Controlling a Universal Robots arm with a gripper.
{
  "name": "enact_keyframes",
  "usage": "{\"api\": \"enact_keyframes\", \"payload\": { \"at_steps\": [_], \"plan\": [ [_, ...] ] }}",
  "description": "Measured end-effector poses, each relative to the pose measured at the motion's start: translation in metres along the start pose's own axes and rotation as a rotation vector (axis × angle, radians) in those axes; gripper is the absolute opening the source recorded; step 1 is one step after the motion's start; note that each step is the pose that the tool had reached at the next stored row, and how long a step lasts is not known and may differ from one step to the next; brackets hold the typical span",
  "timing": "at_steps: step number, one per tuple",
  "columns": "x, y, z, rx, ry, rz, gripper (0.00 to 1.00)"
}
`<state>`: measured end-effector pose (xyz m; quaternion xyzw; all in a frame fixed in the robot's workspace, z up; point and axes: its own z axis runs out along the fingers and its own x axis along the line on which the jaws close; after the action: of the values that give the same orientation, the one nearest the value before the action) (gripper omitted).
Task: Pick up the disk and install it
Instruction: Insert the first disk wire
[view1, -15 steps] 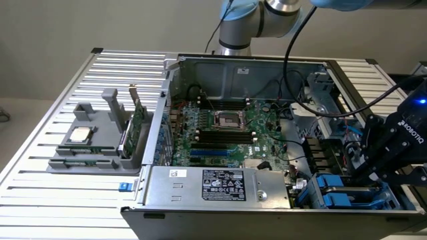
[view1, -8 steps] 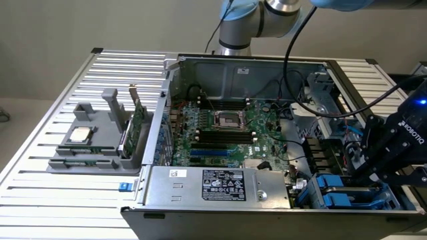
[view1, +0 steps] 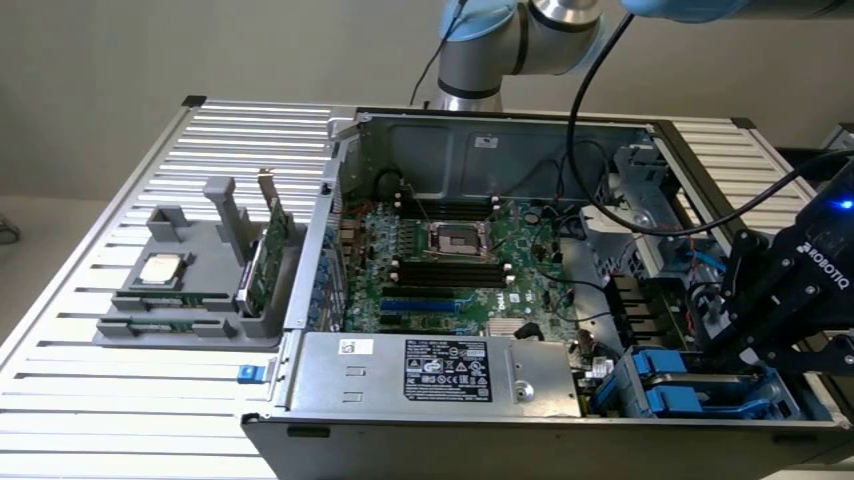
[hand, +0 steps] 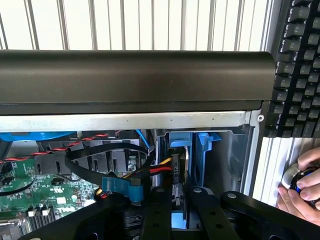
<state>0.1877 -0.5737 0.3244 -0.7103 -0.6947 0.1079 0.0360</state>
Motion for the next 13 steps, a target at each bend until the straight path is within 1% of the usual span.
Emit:
{"api": "enact_keyframes", "payload": {
  "at_steps": [7,11,13],
  "plan": [
    [0.0000,-0.0013,0.0000,-0.0002,0.0001,0.000,0.20],
    [-0.0002,-0.0027,-0.0019,0.0001,0.0010,0.000,0.20],
    [-0.0009,-0.0039,-0.0048,0.0002,-0.0022,0.001,0.20]
  ]
}}
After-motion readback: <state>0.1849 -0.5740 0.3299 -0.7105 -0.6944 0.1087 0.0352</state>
